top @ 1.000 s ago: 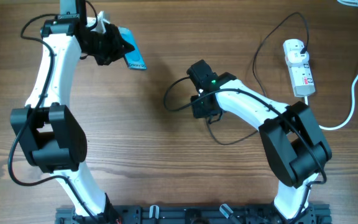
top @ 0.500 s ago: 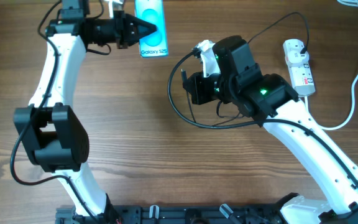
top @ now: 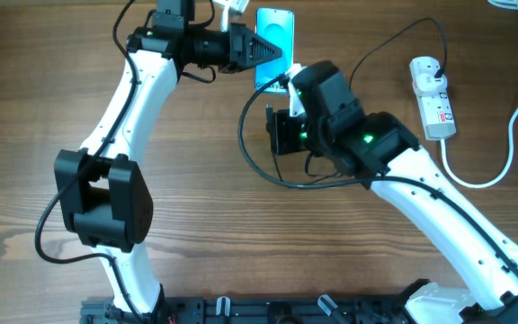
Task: Plug charger to phone and switch on socket
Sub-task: 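Move the USB-C plug up to the phone's bottom port, then push the USB-C plug into the phone's port with the right gripper, then open the right gripper and pull it away from the phone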
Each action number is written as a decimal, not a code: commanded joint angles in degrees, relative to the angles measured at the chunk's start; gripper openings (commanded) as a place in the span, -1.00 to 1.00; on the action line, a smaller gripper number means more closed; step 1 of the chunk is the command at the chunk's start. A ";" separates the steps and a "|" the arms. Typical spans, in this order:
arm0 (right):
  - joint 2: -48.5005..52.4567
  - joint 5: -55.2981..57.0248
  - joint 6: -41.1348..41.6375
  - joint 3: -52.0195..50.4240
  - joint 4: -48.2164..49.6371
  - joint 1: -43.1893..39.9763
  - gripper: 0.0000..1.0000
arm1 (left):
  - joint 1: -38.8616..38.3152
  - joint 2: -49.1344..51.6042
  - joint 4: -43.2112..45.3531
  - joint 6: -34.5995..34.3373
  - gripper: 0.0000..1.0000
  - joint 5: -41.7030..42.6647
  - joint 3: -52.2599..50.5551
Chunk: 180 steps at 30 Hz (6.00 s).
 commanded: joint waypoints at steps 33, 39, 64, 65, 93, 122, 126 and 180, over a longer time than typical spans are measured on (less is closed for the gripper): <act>0.55 5.70 3.06 0.02 3.82 0.46 -0.92 | 0.87 -1.20 1.57 -1.46 -0.92 9.11 0.50; 0.55 5.40 2.69 0.02 4.44 0.46 -0.91 | 0.87 -1.20 1.57 -1.49 -0.92 9.11 0.50; 0.55 6.67 2.03 0.02 5.09 0.07 -0.92 | 1.20 -1.20 1.60 -1.46 -0.92 11.69 0.50; 0.55 6.69 1.90 0.02 5.09 0.04 -0.92 | 1.20 -1.20 1.60 -1.46 -0.92 11.69 0.50; 0.55 7.56 2.32 0.22 8.57 -0.31 -0.92 | 1.03 -1.20 -1.92 6.12 -0.92 13.79 0.50; 0.48 7.48 1.88 1.03 16.65 -3.32 -0.92 | 0.90 -1.18 -5.84 7.65 -0.92 13.79 0.48; 0.46 7.52 1.86 2.05 16.57 -3.32 -0.92 | 0.37 -1.20 -7.87 11.89 -0.92 13.77 0.48; -3.96 6.45 -2.25 2.19 12.28 -3.39 0.24 | 5.73 -1.18 -11.41 11.80 -0.92 13.31 0.48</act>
